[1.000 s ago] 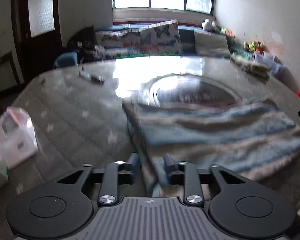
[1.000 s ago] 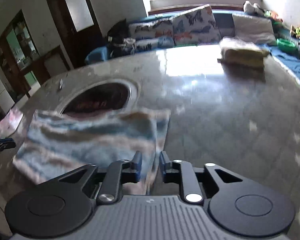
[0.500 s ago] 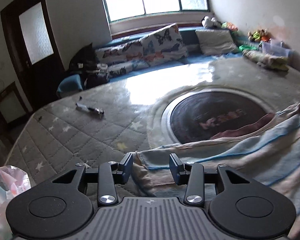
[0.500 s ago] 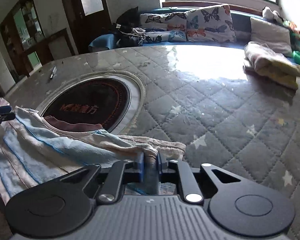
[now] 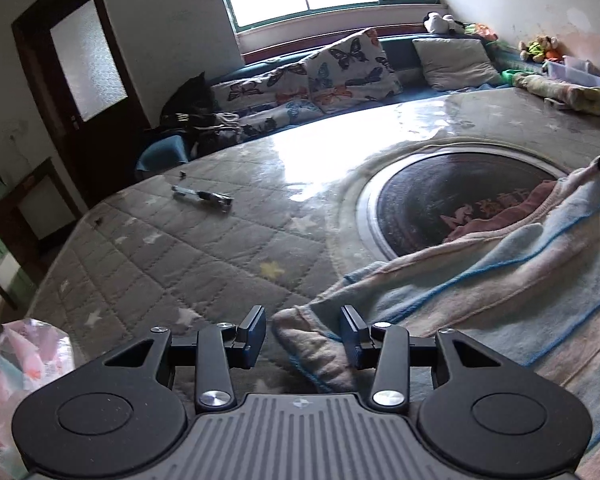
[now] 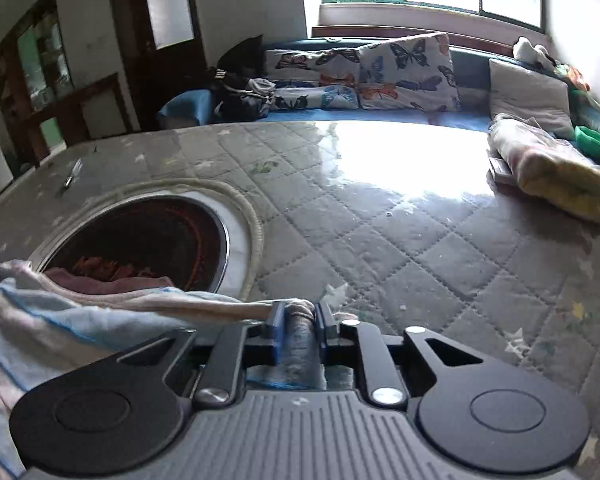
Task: Fold clothes
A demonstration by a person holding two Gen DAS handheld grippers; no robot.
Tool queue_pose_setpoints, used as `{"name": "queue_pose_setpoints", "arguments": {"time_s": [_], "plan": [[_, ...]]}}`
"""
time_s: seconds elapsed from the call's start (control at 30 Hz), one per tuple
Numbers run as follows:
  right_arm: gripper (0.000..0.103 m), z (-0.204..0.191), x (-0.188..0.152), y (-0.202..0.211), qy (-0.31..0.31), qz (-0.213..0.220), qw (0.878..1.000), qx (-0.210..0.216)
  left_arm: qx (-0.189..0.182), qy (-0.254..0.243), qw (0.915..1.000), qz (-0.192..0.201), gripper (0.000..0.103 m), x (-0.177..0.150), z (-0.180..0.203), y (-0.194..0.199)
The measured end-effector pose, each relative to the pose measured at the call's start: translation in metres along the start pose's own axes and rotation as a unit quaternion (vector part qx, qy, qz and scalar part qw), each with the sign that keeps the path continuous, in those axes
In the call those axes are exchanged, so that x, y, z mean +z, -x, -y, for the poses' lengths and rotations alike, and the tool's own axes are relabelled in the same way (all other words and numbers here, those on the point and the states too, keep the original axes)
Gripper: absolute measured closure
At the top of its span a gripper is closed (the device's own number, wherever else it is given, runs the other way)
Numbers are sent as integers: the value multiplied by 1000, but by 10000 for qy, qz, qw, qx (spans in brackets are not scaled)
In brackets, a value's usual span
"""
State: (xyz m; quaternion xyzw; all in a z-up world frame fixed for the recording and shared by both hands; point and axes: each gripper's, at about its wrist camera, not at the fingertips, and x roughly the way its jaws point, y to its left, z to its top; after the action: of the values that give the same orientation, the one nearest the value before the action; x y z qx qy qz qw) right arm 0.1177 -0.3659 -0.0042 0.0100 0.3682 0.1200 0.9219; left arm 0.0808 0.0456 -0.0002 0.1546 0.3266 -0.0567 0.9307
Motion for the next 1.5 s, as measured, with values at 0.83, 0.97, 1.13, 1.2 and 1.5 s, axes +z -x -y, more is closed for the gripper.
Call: {"name": "queue_pose_setpoints", "arguments": {"time_s": [0.83,0.97,1.13,1.2,1.5], "plan": [[72,-96,13,-22,984,-231,9916,805,-2011,-288,9788,278,60,36,106,17],[71,-99,9,-19,1038,-249,9904,880,-1708,-75,9853,48,64,43,92,-11],[71,-99,4,-28,939,-301,9914,864,-1449,95,9894,-21,77,44,73,-32],[69,-98,4,-30,914,-272,9915,889,-1330,131,9910,0,77,44,70,-33],[68,-103,5,-25,874,-231,9915,939,-1123,268,9933,51,76,36,60,-21]]}}
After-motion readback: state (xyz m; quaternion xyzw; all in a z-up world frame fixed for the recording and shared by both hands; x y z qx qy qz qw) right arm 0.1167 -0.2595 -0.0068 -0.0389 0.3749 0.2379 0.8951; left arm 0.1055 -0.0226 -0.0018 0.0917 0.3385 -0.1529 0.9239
